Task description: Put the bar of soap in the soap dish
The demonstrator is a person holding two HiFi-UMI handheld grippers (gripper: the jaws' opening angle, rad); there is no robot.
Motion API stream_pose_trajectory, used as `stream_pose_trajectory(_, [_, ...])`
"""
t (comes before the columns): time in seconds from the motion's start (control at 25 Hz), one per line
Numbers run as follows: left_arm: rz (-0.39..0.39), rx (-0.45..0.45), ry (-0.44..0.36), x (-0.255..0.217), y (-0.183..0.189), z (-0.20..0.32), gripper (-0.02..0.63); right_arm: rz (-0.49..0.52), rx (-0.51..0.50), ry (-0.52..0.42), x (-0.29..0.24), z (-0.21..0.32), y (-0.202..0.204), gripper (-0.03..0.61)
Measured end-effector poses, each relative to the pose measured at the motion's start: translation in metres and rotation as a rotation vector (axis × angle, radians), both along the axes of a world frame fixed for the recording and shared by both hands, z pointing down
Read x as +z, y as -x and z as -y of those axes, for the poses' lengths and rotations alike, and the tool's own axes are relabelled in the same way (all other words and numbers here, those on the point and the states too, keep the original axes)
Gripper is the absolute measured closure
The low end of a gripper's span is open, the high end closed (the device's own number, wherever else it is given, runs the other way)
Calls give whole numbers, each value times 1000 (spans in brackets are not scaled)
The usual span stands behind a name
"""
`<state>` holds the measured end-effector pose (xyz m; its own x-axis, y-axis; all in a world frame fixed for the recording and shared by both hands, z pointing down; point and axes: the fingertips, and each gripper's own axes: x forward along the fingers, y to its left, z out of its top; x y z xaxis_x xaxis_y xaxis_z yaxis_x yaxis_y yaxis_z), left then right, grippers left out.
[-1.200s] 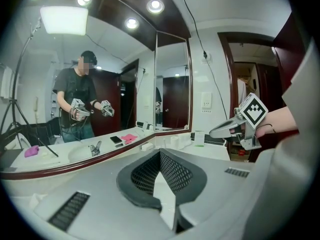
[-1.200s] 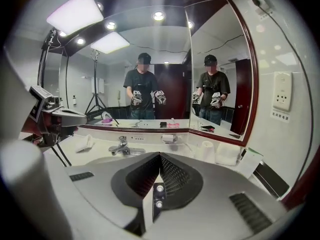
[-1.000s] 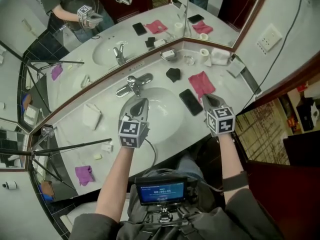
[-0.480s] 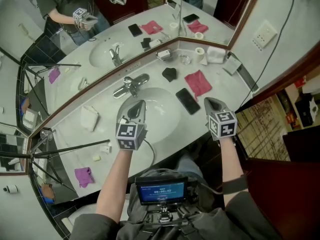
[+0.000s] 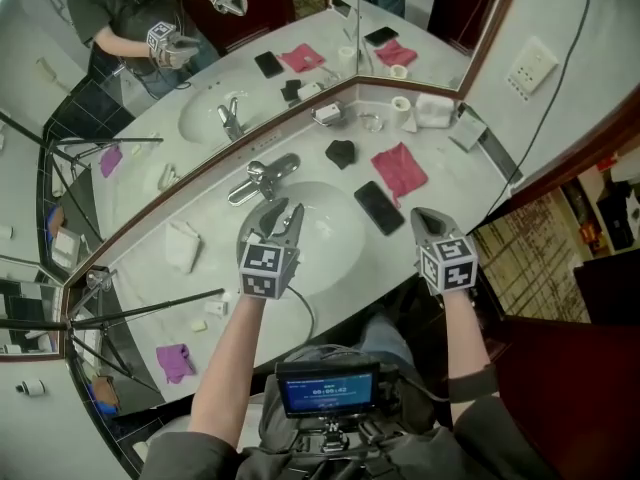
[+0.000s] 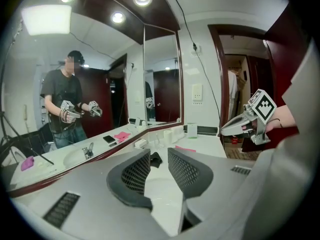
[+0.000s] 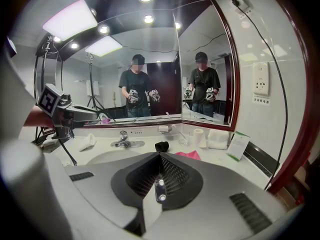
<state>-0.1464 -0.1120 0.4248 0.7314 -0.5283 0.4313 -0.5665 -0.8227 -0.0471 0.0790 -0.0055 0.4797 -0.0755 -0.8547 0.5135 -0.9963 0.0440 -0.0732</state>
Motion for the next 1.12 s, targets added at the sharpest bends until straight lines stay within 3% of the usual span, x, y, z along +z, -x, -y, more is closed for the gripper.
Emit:
stream_pose_trajectory(0.16, [80,63,-2,9,-21,19,447,8,0,-3,6,-2,2,558])
stream_pose_trajectory(0.36, [214,146,-61,31,-59,54,376,36,2,10,19,-5,0,558])
stream_pose_trajectory(0.64, [499,263,-285,95,-110,113,283,72,2,27,53,0,-9,559])
stream_pose_trajectory(0.88, [663,309,-453,135,-139,164,282,101,4,54,81,5,-9,558])
stream_pose_trajectory(1.12, [754,331,-456,174,-160,210,282,121,-12,68,99,15,-14,558])
